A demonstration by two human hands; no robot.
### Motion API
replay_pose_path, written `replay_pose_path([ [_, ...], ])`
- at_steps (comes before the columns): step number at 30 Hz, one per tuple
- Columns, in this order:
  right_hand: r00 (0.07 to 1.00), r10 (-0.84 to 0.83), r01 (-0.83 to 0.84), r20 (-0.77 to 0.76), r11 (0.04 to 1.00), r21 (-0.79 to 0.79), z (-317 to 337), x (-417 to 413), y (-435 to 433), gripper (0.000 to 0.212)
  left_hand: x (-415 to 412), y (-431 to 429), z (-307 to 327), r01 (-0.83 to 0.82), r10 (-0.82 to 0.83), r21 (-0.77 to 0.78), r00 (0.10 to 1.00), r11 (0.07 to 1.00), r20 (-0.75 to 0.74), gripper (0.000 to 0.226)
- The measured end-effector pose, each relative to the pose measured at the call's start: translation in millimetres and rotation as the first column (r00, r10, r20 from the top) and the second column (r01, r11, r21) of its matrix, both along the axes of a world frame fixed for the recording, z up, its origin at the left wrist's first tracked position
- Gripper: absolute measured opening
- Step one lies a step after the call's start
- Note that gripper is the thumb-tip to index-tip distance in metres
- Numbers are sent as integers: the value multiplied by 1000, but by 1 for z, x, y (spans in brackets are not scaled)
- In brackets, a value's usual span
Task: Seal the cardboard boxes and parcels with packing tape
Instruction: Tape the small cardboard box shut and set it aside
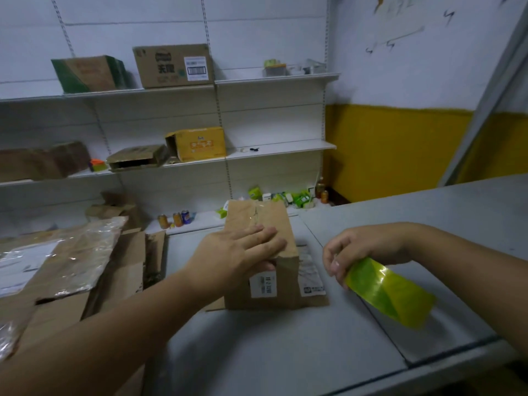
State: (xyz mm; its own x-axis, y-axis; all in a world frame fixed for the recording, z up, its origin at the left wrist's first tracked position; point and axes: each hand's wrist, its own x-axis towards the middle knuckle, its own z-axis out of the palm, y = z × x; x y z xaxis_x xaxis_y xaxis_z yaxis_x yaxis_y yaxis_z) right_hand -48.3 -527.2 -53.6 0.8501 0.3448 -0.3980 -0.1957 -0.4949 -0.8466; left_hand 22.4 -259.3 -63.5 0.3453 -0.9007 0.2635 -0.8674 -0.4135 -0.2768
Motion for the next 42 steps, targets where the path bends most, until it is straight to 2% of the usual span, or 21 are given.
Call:
replay_pose_path([
  [4,1000,12,-12,10,999,-31,1,3,4,23,-13,-13,11,-118,118,47,993,992,1,68],
  [7,1000,18,-18,9,998,-56,1,5,8,10,-30,-44,16,-245,240,90,969,965,64,70],
  [10,1000,14,-14,7,999,-37,-3,4,8,9,-23,-58,7,-282,272,158,959,946,79,69],
  [12,1000,-18,18,17,1000,6,-7,3,5,13,-11,-50,6,-228,212,166,971,959,109,68],
  [16,999,-9,8,53,999,32,-8,-3,14,10,6,-26,7,3,-13,39,970,999,243,68],
  [19,996,26,-28,87,999,24,-13,-6,36,12,16,-6,4,157,-158,22,964,987,214,61],
  [22,992,17,-21,121,999,29,-19,-8,52,13,22,3,-3,166,-154,-50,971,985,184,55],
  [26,978,-76,70,192,997,36,-28,-10,57,11,15,-3,-10,70,-52,-59,965,996,255,51],
  [28,971,-114,111,210,993,28,-31,-11,60,13,3,-1,-14,79,-28,-185,964,980,264,52],
  [29,968,-129,127,214,992,19,-32,-11,61,13,-8,1,-19,94,-28,-299,976,950,217,49],
  [31,962,-143,144,232,989,13,-32,-11,63,19,-38,2,-24,17,-21,-607,1000,795,0,30],
  [32,959,-149,150,240,989,15,-32,-11,64,23,-55,-1,-28,-121,-28,-729,982,674,-189,16],
  [33,956,-154,155,249,988,16,-32,-12,66,23,-71,-6,-31,-329,-75,-768,896,550,-437,12],
  [34,951,-157,160,267,987,11,-31,-12,68,22,-85,-12,-33,-562,-176,-690,703,455,-689,20],
  [35,943,-159,165,292,986,3,-32,-12,68,23,-95,-18,-37,-744,-269,-507,430,435,-862,29],
  [36,934,-161,173,319,985,-10,-31,-12,70,25,-102,-25,-41,-823,-312,-285,139,492,-940,39],
  [37,927,-165,183,337,983,-24,-32,-12,71,25,-108,-30,-42,-814,-338,-109,-112,571,-934,47],
  [38,922,-169,192,349,981,-33,-32,-13,72,25,-112,-36,-42,-776,-380,-20,-286,630,-880,52],
  [39,915,-177,205,364,978,-38,-33,-14,73,25,-114,-40,-42,-764,-445,-1,-375,645,-813,54],
  [40,901,-193,225,388,973,-39,-33,-16,75,29,-115,-44,-41,-782,-511,-8,-401,624,-760,55],
  [42,854,-263,293,449,956,3,-32,-21,75,44,-114,-50,-39,-822,-606,-35,-389,568,-694,50],
])
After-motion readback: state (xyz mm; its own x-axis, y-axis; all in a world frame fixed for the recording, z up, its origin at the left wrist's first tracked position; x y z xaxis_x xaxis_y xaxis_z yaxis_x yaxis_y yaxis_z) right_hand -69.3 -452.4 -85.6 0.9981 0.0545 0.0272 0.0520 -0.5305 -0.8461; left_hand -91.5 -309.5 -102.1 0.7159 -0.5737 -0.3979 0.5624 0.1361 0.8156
